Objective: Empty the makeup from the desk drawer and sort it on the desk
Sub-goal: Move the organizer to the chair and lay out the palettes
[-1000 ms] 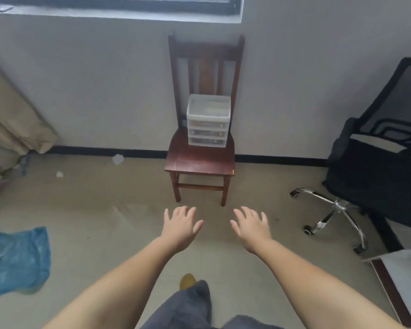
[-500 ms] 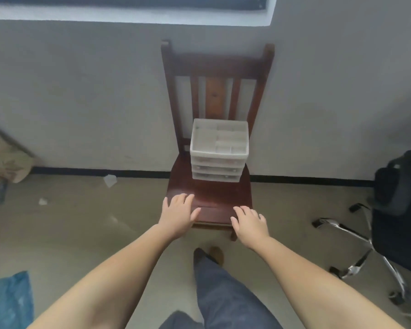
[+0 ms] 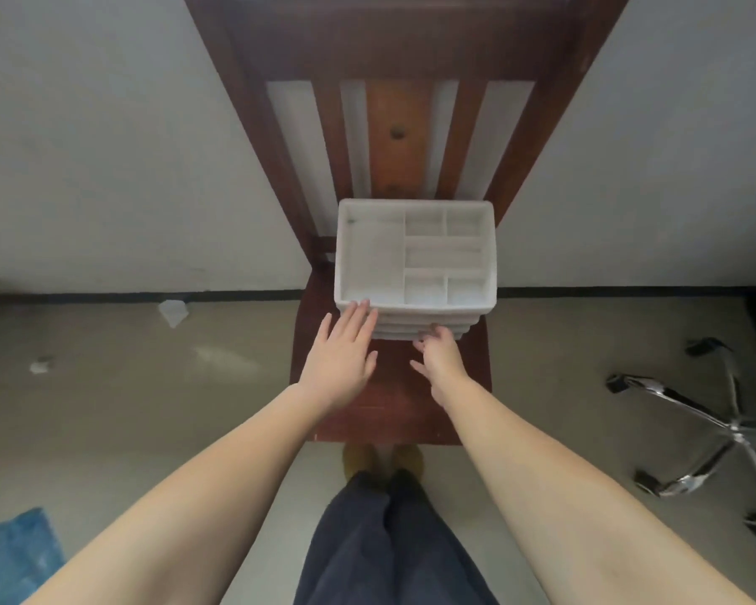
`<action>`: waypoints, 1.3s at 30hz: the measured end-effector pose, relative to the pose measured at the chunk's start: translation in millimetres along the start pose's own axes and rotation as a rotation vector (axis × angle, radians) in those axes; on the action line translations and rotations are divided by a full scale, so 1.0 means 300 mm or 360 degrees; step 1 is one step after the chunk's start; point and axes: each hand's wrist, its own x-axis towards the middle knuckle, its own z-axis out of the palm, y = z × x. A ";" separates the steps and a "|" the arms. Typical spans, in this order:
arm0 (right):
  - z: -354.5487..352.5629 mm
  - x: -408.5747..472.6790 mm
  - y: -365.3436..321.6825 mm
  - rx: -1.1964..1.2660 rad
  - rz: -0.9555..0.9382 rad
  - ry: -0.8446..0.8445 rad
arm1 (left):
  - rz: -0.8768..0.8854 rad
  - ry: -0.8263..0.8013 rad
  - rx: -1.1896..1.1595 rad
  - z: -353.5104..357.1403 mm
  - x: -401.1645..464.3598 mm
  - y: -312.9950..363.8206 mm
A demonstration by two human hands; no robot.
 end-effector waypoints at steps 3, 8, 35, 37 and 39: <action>0.041 0.059 -0.029 0.0623 0.0166 0.0113 | 0.0070 0.0031 0.0103 0.043 0.023 -0.037; 0.062 0.088 -0.061 0.1195 0.0366 0.0145 | 0.0196 0.0208 0.0207 0.047 0.040 -0.074; 0.089 0.101 -0.022 0.1105 0.0211 -0.0016 | 0.0157 -0.0146 0.0300 -0.011 0.058 -0.059; 0.090 0.090 0.000 0.1112 0.0212 0.0000 | 0.0154 -0.0154 0.0299 -0.014 0.060 -0.058; 0.079 0.064 0.039 0.1109 0.0231 -0.0019 | 0.0149 -0.0175 0.0288 -0.018 0.061 -0.057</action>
